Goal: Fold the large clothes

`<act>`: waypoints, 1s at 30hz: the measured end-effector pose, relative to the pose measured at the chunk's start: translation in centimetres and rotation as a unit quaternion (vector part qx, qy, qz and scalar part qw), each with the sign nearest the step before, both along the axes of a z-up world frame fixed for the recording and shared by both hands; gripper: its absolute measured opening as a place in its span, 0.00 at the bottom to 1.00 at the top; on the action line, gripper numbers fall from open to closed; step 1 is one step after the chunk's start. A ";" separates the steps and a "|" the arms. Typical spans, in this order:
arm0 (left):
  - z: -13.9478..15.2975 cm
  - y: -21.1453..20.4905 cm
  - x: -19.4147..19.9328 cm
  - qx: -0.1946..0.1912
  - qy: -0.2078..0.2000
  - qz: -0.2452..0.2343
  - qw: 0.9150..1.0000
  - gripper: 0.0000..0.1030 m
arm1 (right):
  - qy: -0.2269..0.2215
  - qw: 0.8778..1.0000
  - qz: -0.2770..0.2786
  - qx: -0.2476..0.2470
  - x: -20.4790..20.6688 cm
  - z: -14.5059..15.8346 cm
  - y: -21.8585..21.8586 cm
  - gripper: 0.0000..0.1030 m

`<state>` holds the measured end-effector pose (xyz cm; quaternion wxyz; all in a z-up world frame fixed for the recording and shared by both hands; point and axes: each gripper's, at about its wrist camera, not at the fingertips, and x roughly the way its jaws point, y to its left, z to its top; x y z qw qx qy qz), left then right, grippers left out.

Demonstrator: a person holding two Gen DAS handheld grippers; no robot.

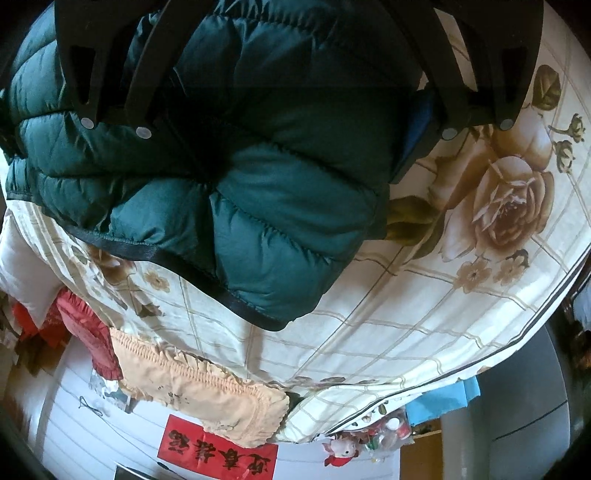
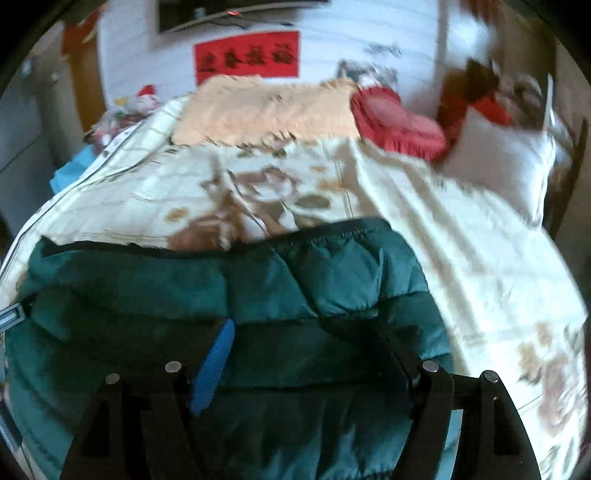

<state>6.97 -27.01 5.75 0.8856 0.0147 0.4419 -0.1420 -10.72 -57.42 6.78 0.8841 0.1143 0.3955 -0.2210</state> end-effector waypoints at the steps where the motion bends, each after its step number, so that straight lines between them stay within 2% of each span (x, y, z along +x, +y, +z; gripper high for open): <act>1: 0.0 -0.1 0.0 0.004 -0.004 0.001 1.000 0.92 | -0.005 1.000 -0.003 -0.002 0.2 -0.3 -0.1 0.71; 4: -0.2 -0.3 -0.1 0.012 -0.013 0.003 1.000 0.92 | 0.001 1.000 -0.004 -0.010 0.6 -0.7 -0.1 0.72; 7: -0.3 -0.3 0.0 0.013 -0.014 0.003 1.000 0.93 | 0.019 1.000 -0.005 -0.015 0.5 0.2 0.4 0.72; 10: -0.4 -0.4 0.0 0.009 -0.013 0.003 1.000 0.93 | -0.017 1.000 0.012 -0.003 -1.1 2.4 1.9 0.72; 12: -0.4 -0.4 0.0 0.009 -0.014 0.003 1.000 0.93 | -0.051 0.997 0.048 0.014 -2.7 4.3 3.9 0.72; 15: -0.4 -0.4 0.0 0.010 -0.014 0.004 1.000 0.93 | -0.062 0.994 0.095 0.012 -3.7 5.2 7.1 0.72; 20: -0.4 -0.3 0.0 0.009 -0.017 0.004 1.000 0.93 | -0.036 0.989 0.145 -0.005 -3.1 2.9 11.2 0.72; 22: -0.3 -0.3 0.0 0.010 -0.020 0.004 1.000 0.93 | -0.024 0.989 0.145 -0.026 -2.8 1.3 11.7 0.72; 25: -0.4 -0.4 -0.2 0.013 -0.027 0.005 1.000 0.93 | -0.023 0.990 0.137 -0.015 -2.5 -0.1 11.3 0.76; 29: -0.5 -0.5 -0.3 0.013 -0.027 0.004 1.000 0.93 | -0.002 0.991 0.137 -0.010 -2.7 0.8 11.3 0.77; 30: -0.5 -0.5 -0.3 0.011 -0.027 0.004 1.000 0.93 | -0.012 0.991 0.136 -0.004 -3.5 1.7 11.1 0.77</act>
